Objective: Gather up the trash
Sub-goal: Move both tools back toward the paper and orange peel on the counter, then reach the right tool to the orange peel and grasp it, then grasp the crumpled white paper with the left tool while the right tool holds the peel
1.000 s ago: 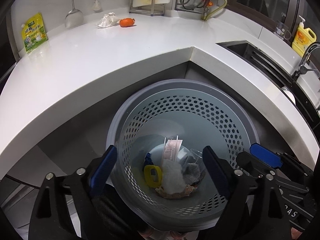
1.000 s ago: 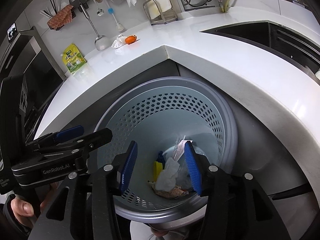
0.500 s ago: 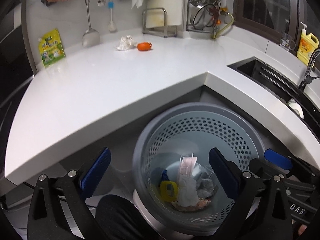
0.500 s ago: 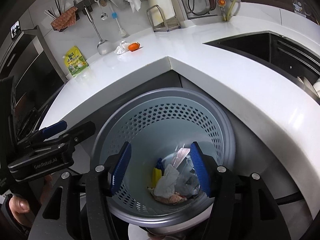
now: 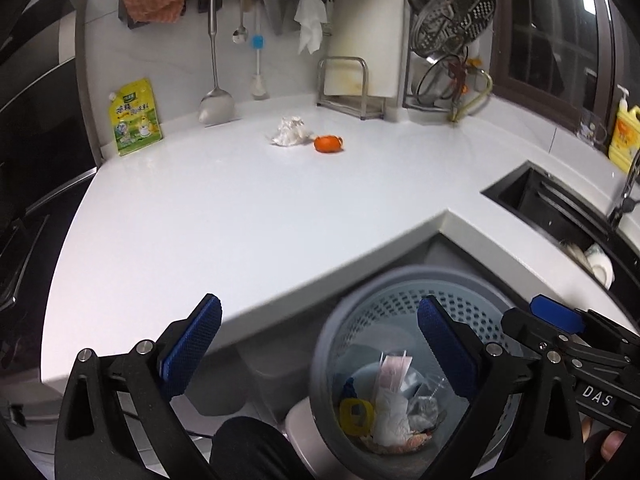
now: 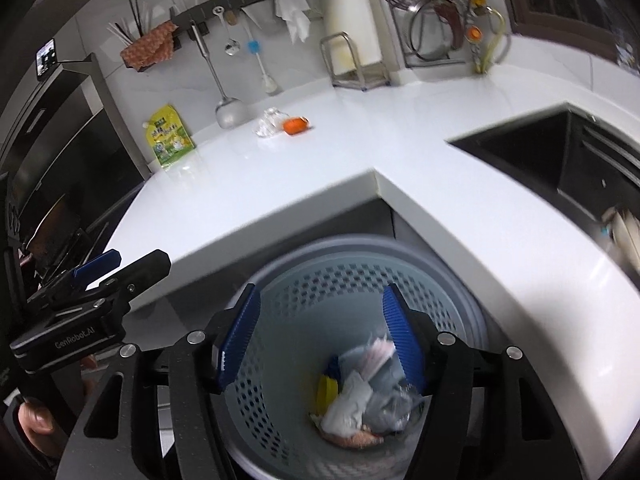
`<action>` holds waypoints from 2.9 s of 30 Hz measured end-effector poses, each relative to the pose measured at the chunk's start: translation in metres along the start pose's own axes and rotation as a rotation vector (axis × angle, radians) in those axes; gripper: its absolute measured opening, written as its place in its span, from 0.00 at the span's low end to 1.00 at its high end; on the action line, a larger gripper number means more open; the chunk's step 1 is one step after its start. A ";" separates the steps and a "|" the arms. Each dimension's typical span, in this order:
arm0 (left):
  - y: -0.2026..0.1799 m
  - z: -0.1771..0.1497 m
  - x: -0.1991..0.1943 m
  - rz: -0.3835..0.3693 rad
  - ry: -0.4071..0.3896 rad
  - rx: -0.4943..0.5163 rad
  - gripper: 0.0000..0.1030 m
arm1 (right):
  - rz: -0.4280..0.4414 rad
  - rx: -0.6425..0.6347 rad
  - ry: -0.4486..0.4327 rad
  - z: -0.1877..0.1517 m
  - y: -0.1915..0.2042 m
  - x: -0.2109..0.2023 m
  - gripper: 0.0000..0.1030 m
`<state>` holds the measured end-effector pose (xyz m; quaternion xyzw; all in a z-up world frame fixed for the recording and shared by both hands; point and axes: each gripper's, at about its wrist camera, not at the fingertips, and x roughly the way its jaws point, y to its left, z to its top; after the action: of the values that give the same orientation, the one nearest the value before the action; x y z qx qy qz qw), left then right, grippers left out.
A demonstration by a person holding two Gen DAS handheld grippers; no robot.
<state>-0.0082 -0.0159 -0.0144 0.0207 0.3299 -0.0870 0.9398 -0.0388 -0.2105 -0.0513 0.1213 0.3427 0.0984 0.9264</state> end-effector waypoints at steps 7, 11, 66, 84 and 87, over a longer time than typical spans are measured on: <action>0.022 0.051 0.014 0.152 -0.101 0.053 0.94 | -0.010 -0.089 -0.025 0.052 0.013 0.024 0.61; 0.035 0.082 0.037 0.155 -0.108 0.073 0.94 | -0.031 -0.139 -0.027 0.087 0.019 0.048 0.61; 0.081 0.182 0.219 0.055 0.082 -0.076 0.94 | -0.001 -0.203 0.152 0.242 0.007 0.251 0.25; 0.050 0.222 0.300 0.093 0.189 -0.067 0.94 | 0.115 -0.077 0.100 0.248 -0.034 0.228 0.25; 0.047 0.225 0.307 0.101 0.193 -0.052 0.94 | 0.120 -0.065 0.101 0.249 -0.036 0.228 0.25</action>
<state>0.3740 -0.0376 -0.0308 0.0210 0.4196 -0.0283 0.9070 0.2989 -0.2234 -0.0179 0.1065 0.3775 0.1709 0.9038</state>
